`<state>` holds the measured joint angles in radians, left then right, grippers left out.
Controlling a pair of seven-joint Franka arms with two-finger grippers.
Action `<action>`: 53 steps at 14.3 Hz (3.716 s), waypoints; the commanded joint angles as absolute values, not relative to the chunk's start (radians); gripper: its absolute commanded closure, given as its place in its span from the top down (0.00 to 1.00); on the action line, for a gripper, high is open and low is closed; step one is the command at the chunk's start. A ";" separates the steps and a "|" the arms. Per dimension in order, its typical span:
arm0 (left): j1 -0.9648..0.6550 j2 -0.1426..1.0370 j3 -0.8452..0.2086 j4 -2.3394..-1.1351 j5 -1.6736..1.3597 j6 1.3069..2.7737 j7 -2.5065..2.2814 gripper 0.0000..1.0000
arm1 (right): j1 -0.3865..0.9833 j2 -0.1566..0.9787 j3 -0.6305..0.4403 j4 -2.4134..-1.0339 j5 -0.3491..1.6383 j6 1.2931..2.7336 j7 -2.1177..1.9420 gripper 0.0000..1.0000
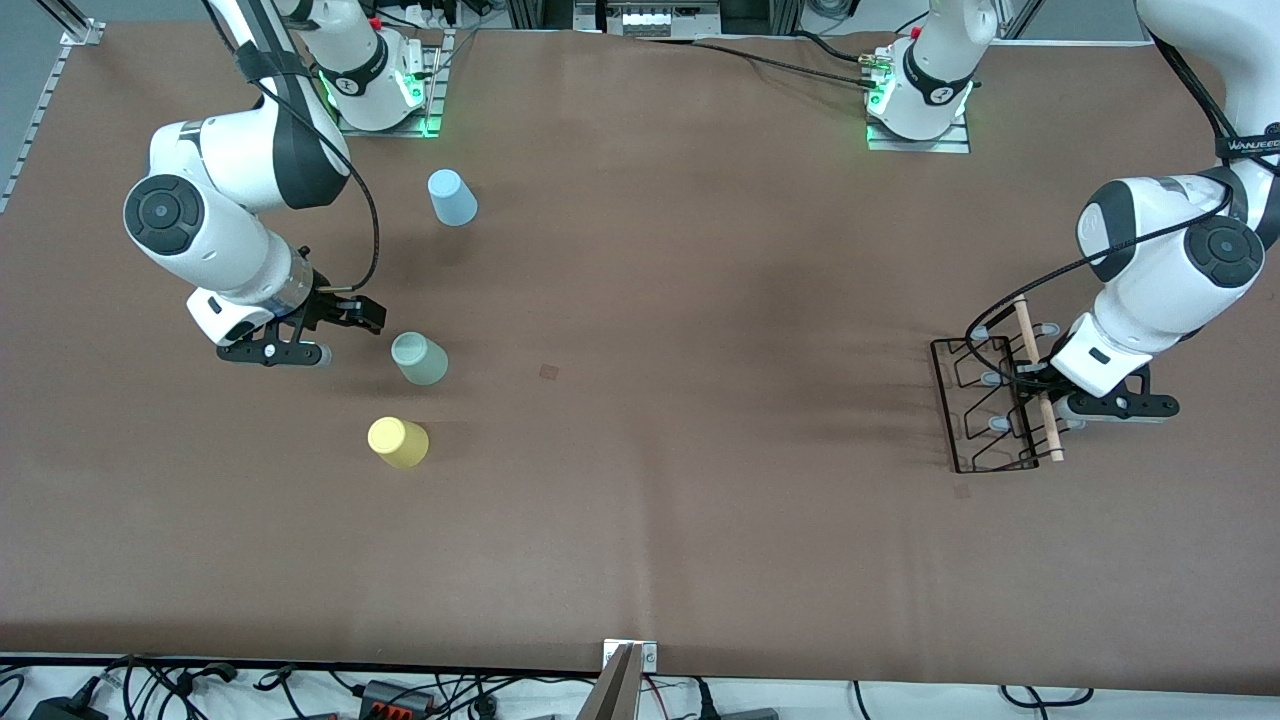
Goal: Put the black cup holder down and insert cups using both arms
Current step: 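Grasp the wooden handle of the wire rack with the left gripper, then carry the rack mid-table with the left gripper while the right gripper grasps the teal cup, then set down the rack, open the left gripper while the right gripper lifts the teal cup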
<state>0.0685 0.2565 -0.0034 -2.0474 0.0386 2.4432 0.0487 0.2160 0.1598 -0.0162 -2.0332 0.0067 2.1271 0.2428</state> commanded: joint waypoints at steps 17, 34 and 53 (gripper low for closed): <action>0.048 0.234 -0.334 -1.875 0.051 2.126 -0.305 0.01 | 0.210 0.173 -0.014 -2.025 0.014 2.123 0.236 1.00; -0.403 0.520 -0.405 -1.578 0.322 2.155 -0.945 0.01 | 0.293 0.317 -0.014 -2.175 0.017 2.548 0.396 1.00; -0.422 0.574 -0.402 -1.577 0.394 2.232 -0.971 0.01 | 0.311 0.361 -0.014 -2.197 0.012 2.599 0.407 0.12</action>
<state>-0.4133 0.5599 -0.4053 -1.6113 0.3546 2.2375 -0.9553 0.3050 0.3710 -0.0121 -2.1876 0.0070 2.5990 0.4075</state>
